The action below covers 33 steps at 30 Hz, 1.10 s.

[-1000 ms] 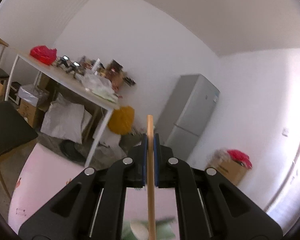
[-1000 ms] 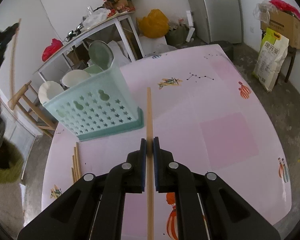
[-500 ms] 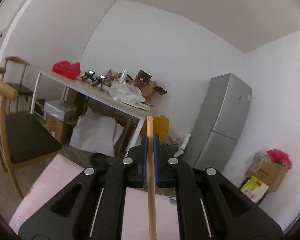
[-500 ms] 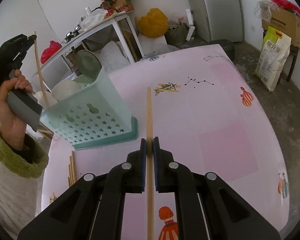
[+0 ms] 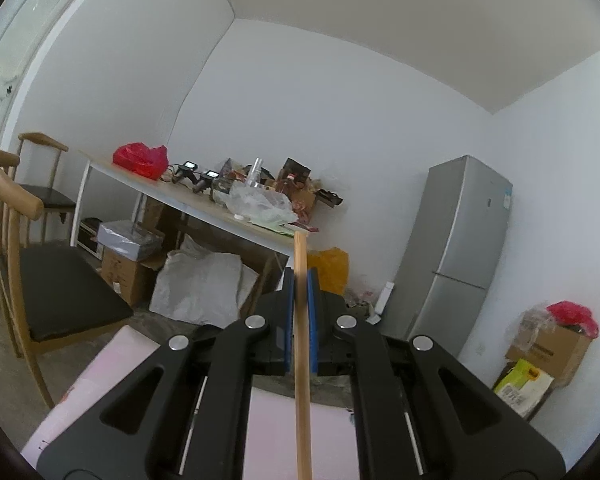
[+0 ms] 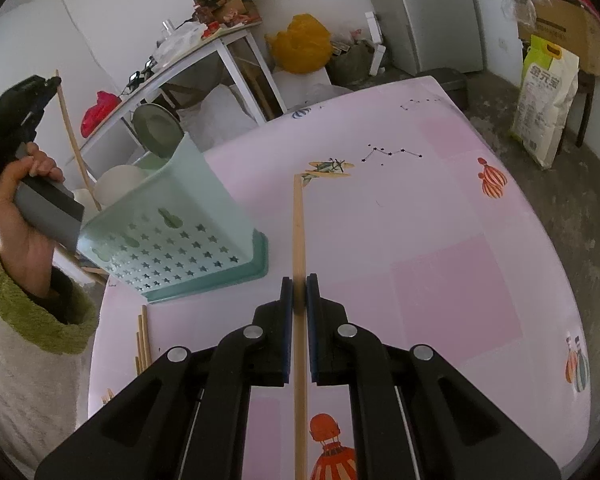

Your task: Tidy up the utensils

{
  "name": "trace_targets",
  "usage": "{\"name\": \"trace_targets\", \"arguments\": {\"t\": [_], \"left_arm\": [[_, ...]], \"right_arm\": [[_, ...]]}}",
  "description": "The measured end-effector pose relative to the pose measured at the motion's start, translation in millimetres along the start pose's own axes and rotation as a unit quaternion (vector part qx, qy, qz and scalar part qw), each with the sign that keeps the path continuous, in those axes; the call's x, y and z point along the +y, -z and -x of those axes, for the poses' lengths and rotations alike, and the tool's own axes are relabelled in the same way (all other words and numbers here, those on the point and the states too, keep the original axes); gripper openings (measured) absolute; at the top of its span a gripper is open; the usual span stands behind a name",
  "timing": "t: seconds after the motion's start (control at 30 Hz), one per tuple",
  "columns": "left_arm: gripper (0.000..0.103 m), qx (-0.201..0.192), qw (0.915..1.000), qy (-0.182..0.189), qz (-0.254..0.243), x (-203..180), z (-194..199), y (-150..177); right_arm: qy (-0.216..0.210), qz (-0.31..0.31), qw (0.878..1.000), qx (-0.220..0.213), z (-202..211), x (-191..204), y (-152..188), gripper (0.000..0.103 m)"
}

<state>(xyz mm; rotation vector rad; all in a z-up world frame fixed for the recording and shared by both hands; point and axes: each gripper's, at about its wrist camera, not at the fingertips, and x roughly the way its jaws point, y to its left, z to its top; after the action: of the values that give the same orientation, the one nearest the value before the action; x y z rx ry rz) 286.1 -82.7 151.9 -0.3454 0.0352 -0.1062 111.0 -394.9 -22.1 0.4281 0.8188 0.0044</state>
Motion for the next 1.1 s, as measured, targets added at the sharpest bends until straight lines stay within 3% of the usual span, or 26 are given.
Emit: {"name": "trace_targets", "arguments": {"t": [0.13,0.4,0.73,0.77,0.9,1.1], "left_arm": [[0.005,-0.013,0.9999,0.000,-0.005,-1,8,1],[0.005,0.004,0.9998,0.009,-0.014,3,26,9],[0.006,0.076,0.9956,0.045,-0.033,17,73,32],[0.008,0.089,0.9940,0.051,-0.037,18,79,34],[0.037,0.127,0.9884,0.068,-0.048,22,97,43],[0.056,0.142,0.9829,0.083,-0.083,32,135,52]], "right_arm": [[0.000,0.000,1.000,-0.005,3,0,-1,0.007],[-0.001,-0.002,1.000,-0.014,11,-1,1,0.007],[-0.006,0.009,0.999,-0.033,31,8,4,0.007],[-0.007,0.012,0.999,-0.036,34,9,4,0.007],[-0.023,0.018,0.999,-0.045,46,18,-1,0.007],[-0.064,0.041,0.995,-0.064,61,45,-15,0.007]]}}
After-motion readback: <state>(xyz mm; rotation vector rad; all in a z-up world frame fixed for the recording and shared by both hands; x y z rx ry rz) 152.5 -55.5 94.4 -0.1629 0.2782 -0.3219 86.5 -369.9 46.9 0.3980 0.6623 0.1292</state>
